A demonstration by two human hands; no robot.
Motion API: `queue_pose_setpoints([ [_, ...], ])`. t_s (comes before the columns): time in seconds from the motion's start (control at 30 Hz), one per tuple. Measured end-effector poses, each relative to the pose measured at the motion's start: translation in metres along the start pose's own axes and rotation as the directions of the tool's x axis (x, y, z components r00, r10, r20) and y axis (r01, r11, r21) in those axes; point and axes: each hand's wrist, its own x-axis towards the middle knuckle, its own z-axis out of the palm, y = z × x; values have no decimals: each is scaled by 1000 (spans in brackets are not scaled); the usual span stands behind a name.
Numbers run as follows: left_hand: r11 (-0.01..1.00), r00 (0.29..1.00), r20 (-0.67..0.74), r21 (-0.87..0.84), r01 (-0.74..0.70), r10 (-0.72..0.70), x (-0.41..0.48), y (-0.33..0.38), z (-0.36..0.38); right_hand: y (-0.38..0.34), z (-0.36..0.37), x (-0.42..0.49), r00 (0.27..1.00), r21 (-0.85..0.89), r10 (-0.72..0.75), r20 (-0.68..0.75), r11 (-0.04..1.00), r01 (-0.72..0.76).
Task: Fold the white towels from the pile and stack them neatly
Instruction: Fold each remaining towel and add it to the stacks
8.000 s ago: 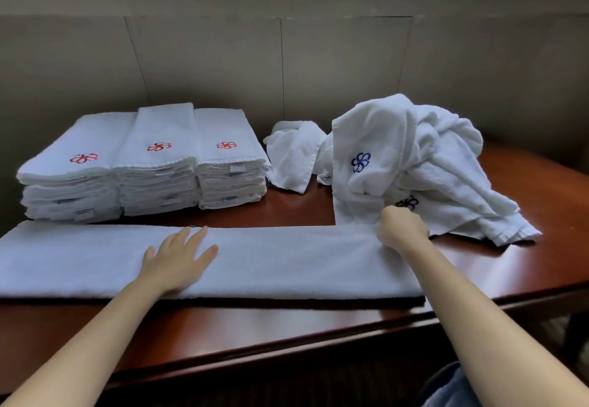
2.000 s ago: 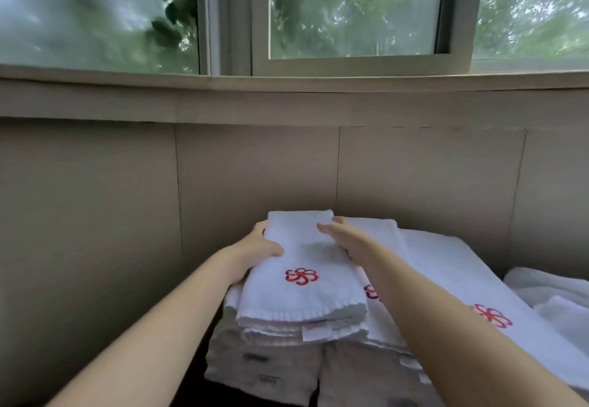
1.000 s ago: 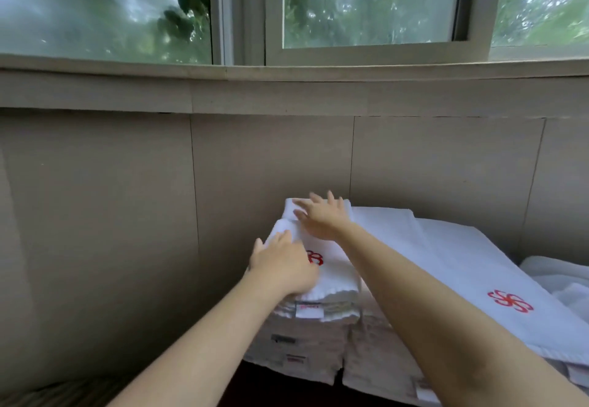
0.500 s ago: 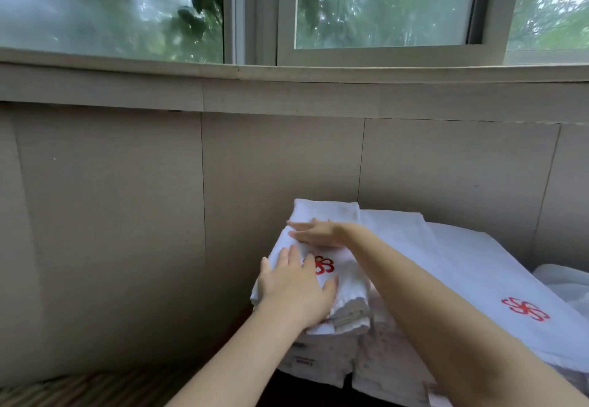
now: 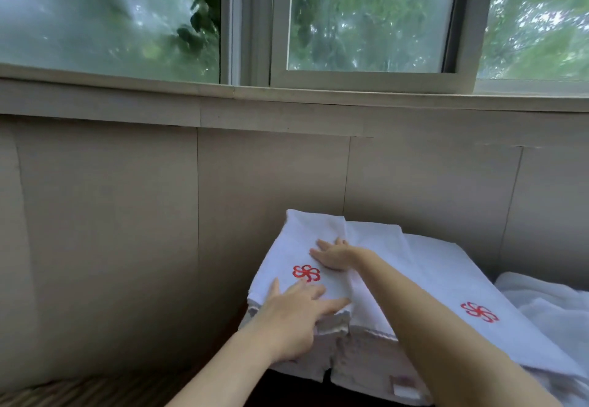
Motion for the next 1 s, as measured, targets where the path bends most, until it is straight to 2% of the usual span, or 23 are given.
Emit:
queue_pose_setpoints([
  [0.1, 999, 1000, -3, 46, 27, -27, -18, 21, -1, 11, 11, -55, 997, 227, -65, 34, 972, 55],
  [0.2, 992, 987, -153, 110, 67, -50, -37, 32, 0, 26, 19, -122, 977, 380, -197, 76, 912, 154],
  [0.23, 986, 976, -218, 160, 40, -4, -45, 37, -1, 33, 19, -143, 971, 404, -223, 91, 899, 169],
  [0.33, 951, 955, -293, 305, 49, 45, -68, 55, -5, 51, 11, -211, 923, 613, -354, 150, 766, 194],
  [0.4, 954, 956, -291, 277, 113, -28, -78, 69, -3, 70, 11, -241, 902, 704, -394, 178, 692, 163],
  [0.47, 975, 973, -190, 152, 164, -134, -85, 88, -3, 92, 14, -265, 928, 720, -339, 152, 682, 131],
  [0.53, 982, 981, -119, 87, 165, -154, -82, 106, 6, 124, 16, -291, 961, 732, -258, 100, 673, 104],
  [0.6, 988, 987, -46, 3, 155, -155, -75, 133, 10, 166, 18, -320, 984, 792, -172, 35, 606, 78],
  [0.67, 992, 992, 19, -42, 122, -121, -66, 166, 16, 213, 23, -351, 1000, 851, -7, -31, 524, 30],
  [0.7, 994, 995, 46, -60, 94, -91, -61, 184, 20, 236, 28, -367, 993, 855, 100, -68, 519, 6],
  [0.77, 995, 995, 91, -96, 37, -28, -50, 224, 28, 278, 41, -400, 938, 852, 305, -164, 523, -21],
  [0.87, 981, 988, 135, -187, -50, 76, -33, 283, 46, 328, 66, -438, 758, 822, 573, -312, 563, -87],
  [0.93, 963, 977, 156, -251, -101, 143, -25, 322, 58, 352, 72, -456, 630, 798, 695, -347, 572, -191],
  [1.0, 934, 963, 169, -326, -146, 209, -17, 359, 72, 366, 69, -468, 562, 804, 737, -376, 561, -198],
])
